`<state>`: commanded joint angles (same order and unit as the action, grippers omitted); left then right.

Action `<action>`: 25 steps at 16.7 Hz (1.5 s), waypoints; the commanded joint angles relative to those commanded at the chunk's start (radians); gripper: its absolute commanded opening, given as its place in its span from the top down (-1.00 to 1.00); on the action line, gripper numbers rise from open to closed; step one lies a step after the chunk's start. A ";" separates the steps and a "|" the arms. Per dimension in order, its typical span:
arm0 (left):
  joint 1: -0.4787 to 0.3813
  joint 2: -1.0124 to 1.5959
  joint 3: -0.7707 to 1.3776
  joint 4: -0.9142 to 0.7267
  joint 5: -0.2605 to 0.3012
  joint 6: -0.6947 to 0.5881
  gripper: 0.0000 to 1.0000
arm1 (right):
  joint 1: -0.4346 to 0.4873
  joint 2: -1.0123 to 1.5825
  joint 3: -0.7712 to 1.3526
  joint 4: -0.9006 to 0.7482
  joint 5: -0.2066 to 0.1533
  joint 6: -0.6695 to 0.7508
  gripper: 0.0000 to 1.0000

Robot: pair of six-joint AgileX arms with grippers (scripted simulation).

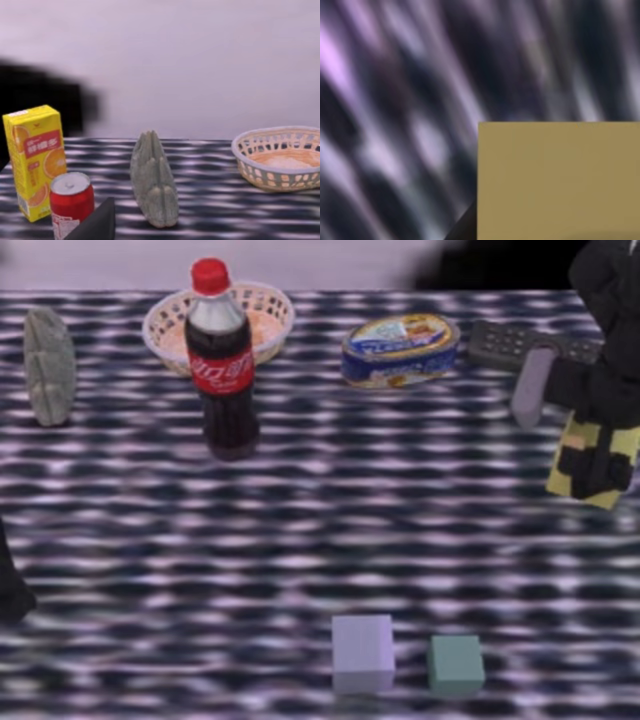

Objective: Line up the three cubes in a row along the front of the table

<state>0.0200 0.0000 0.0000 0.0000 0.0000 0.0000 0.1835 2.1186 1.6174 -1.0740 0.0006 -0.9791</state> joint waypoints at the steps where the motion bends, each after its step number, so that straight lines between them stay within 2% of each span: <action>1: 0.000 0.000 0.000 0.000 0.000 0.000 -1.00 | 0.044 0.017 0.029 -0.014 0.000 0.022 1.00; 4: 0.000 0.000 0.000 0.000 0.000 0.000 -1.00 | 0.222 0.076 0.136 -0.066 0.000 0.114 1.00; 10: 0.000 0.000 0.000 0.000 0.000 0.000 -1.00 | 0.668 0.201 0.370 -0.185 -0.001 0.346 1.00; 13: 0.000 0.000 0.000 0.000 0.000 0.000 -1.00 | 0.819 0.236 0.455 -0.222 0.001 0.439 1.00; 16: 0.000 0.000 0.000 0.000 0.000 0.000 -1.00 | 0.876 0.247 0.490 -0.236 0.003 0.480 1.00; 21: 0.000 0.000 0.000 0.000 0.000 0.000 -1.00 | 0.874 0.243 0.485 -0.231 0.002 0.480 1.00; 25: 0.000 0.000 0.000 0.000 0.000 0.000 -1.00 | 0.876 0.259 0.398 -0.124 0.002 0.481 1.00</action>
<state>0.0200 0.0000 0.0000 0.0000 0.0000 0.0000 1.0592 2.3775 2.0158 -1.1983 0.0028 -0.4984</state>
